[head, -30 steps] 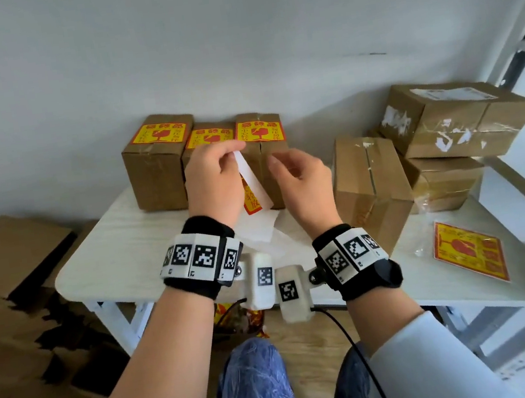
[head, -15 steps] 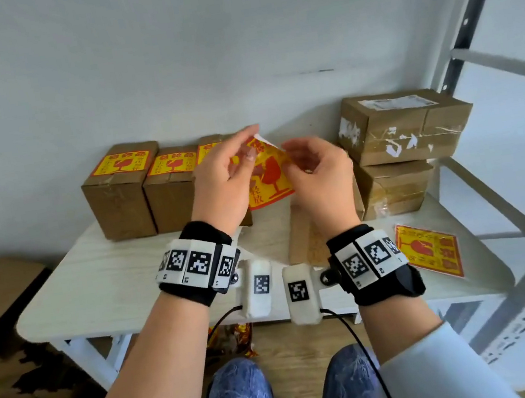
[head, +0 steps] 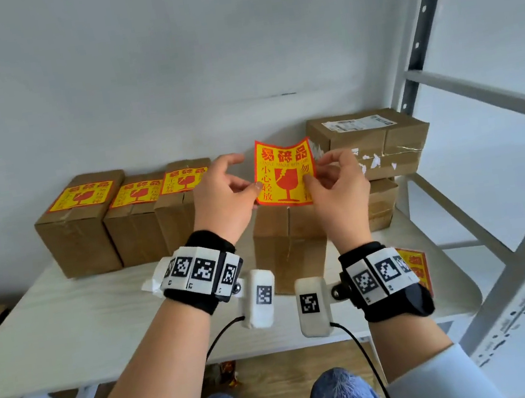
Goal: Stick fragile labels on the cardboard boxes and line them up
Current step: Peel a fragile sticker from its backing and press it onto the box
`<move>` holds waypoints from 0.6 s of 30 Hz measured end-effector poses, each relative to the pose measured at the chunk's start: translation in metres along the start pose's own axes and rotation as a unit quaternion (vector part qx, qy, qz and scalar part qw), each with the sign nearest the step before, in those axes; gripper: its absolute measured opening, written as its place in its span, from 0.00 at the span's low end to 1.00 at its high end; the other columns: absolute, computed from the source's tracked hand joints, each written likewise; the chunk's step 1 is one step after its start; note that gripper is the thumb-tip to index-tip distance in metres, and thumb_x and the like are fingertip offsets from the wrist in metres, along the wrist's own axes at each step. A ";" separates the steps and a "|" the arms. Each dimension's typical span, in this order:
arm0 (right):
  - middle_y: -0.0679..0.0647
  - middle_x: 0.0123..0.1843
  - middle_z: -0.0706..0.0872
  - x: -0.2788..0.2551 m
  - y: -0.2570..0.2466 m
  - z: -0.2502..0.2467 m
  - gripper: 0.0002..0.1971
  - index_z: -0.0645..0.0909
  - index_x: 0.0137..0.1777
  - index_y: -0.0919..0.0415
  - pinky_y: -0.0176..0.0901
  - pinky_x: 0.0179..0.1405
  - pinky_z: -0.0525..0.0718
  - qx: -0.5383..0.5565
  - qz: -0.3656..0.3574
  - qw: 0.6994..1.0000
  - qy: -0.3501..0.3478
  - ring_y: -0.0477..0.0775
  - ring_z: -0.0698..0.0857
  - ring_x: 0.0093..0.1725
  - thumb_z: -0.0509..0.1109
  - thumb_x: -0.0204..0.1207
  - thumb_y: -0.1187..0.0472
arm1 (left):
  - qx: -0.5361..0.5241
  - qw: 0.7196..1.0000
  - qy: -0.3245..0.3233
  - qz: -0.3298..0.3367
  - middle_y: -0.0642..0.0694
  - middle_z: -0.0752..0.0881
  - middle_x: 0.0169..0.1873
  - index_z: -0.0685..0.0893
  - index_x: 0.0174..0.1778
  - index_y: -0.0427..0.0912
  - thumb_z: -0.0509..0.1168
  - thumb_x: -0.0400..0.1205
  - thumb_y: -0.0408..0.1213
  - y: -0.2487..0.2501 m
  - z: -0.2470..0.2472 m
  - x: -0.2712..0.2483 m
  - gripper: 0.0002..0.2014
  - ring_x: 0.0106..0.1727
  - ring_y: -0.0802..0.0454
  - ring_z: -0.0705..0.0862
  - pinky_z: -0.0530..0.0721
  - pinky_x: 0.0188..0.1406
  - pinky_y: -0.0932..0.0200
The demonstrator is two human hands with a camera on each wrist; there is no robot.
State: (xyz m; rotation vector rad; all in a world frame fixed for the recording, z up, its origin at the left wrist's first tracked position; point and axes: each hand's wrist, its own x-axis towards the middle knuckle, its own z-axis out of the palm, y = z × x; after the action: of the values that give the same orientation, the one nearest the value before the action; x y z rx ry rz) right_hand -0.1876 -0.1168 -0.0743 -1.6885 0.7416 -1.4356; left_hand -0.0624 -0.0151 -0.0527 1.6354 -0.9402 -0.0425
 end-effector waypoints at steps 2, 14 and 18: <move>0.52 0.46 0.89 0.000 0.003 -0.001 0.12 0.75 0.51 0.54 0.52 0.48 0.91 -0.054 -0.031 0.998 -0.003 0.48 0.90 0.46 0.73 0.76 0.69 | -0.008 0.999 -0.015 -0.028 0.47 0.90 0.35 0.80 0.62 0.47 0.75 0.77 0.30 -0.002 0.007 0.003 0.19 0.29 0.57 0.89 0.90 0.41 0.57; 0.50 0.45 0.86 0.007 0.017 -0.001 0.10 0.79 0.54 0.57 0.46 0.43 0.84 -0.174 -0.033 0.984 -0.019 0.53 0.85 0.42 0.73 0.75 0.67 | -0.021 0.993 -0.016 -0.114 0.43 0.88 0.36 0.83 0.58 0.43 0.71 0.79 0.28 -0.015 0.021 0.014 0.14 0.26 0.56 0.86 0.87 0.33 0.61; 0.53 0.45 0.87 0.006 0.023 0.003 0.09 0.82 0.54 0.56 0.43 0.46 0.76 -0.210 -0.028 0.976 -0.046 0.55 0.85 0.46 0.73 0.76 0.66 | 0.024 0.994 -0.019 -0.109 0.41 0.89 0.39 0.82 0.57 0.44 0.71 0.78 0.29 -0.020 0.023 0.015 0.13 0.29 0.54 0.88 0.87 0.34 0.59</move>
State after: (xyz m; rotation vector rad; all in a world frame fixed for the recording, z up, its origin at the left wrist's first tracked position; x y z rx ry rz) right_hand -0.1822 -0.1330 -0.0908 -2.0954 1.0048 -1.2890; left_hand -0.0527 -0.0422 -0.0700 1.7815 -0.7931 -0.2024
